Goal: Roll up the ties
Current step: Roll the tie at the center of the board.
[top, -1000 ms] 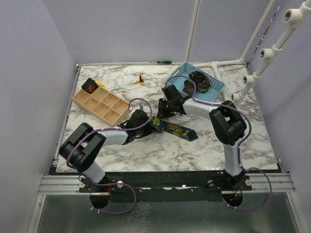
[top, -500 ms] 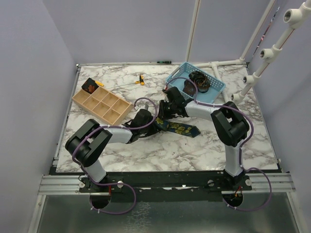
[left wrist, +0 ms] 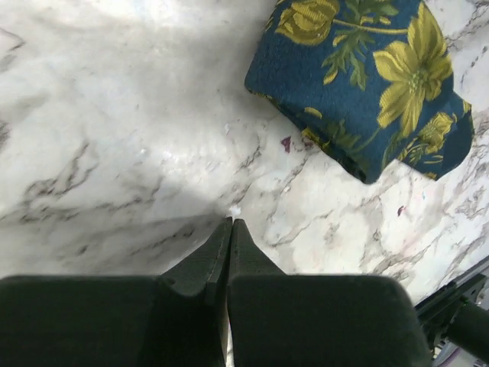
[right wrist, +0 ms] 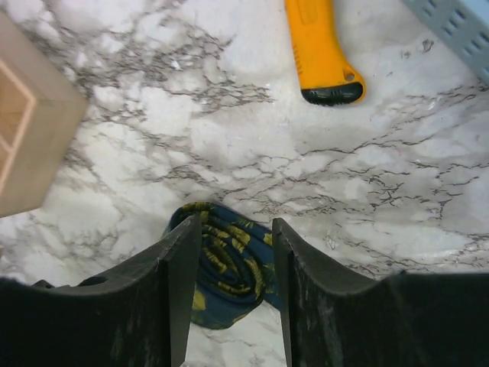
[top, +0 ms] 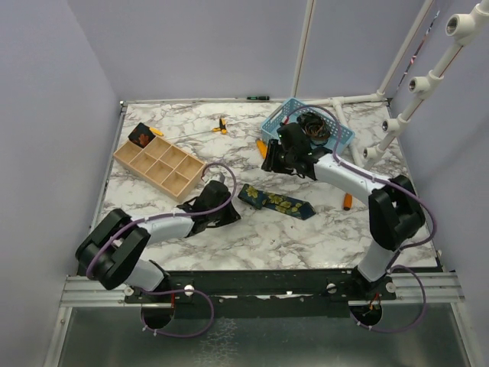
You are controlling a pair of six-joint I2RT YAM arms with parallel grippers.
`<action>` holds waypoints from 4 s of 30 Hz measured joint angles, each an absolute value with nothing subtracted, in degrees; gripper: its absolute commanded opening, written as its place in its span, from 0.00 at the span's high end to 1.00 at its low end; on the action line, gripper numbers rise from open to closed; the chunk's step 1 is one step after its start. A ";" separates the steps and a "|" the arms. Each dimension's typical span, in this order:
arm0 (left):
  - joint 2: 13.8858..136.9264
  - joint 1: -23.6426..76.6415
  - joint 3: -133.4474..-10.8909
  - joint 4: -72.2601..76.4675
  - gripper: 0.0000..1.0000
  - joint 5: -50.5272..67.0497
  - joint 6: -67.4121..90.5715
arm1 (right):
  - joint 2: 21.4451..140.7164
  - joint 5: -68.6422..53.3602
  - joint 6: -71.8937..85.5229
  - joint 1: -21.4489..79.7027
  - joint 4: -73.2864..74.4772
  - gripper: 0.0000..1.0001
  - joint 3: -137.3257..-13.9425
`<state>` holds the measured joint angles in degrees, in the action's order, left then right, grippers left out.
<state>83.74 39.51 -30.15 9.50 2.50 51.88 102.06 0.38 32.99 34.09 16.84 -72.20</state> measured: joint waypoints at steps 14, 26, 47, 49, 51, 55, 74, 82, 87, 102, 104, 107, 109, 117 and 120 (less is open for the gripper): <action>70.43 29.43 -42.13 -5.85 0.10 1.67 38.11 | 86.17 -14.70 44.88 33.80 -0.36 0.36 -44.58; 86.72 22.81 -49.47 -0.91 0.07 22.37 32.12 | 89.25 -15.22 57.12 34.57 -13.87 0.43 -39.77; 92.07 20.18 -47.75 3.62 0.01 29.15 30.50 | 96.38 -12.45 50.15 34.57 -7.99 0.47 -48.71; 92.07 19.84 -47.07 4.08 0.01 28.08 31.38 | 96.38 -12.40 49.39 34.57 -7.35 0.47 -48.71; 92.05 19.31 -45.69 5.41 0.01 26.83 32.73 | 96.38 -12.16 48.62 34.57 -6.98 0.46 -48.71; 92.01 17.74 -42.76 7.22 0.01 25.12 35.88 | 96.33 -11.53 46.76 34.57 -6.07 0.43 -48.71; 93.56 16.51 -44.47 9.08 0.03 32.75 32.73 | 94.37 -8.34 40.21 34.57 -0.30 0.43 -49.60; 97.03 16.75 -44.47 11.00 0.04 36.07 32.23 | 94.39 -8.34 39.88 34.57 -0.43 0.48 -49.60; 98.78 17.91 -45.47 12.36 0.04 38.41 31.86 | 94.70 -8.23 39.53 34.57 -0.47 0.49 -49.60; 106.41 23.29 -51.68 14.13 0.28 45.56 28.84 | 95.15 -8.23 38.85 34.57 -2.96 0.51 -48.36; 107.02 23.77 -52.03 14.24 0.36 45.80 28.42 | 95.15 -8.23 38.85 34.57 -2.96 0.52 -48.36; 107.55 23.83 -52.03 14.13 0.48 45.87 27.77 | 95.15 -8.23 38.83 34.57 -2.96 0.52 -48.36; 107.72 23.81 -52.01 13.93 0.55 45.82 27.59 | 95.15 -8.23 38.85 34.57 -2.96 0.51 -48.36; 108.09 24.25 -51.92 13.76 0.82 45.93 27.99 | 92.68 -6.52 38.94 34.57 -2.11 0.49 -47.16; 107.92 24.25 -51.40 13.87 0.93 45.67 28.36 | 88.38 -1.89 38.96 34.57 0.40 0.50 -46.35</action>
<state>107.92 24.25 -51.40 13.87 45.67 28.36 88.38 -1.89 38.96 34.57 0.40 -46.35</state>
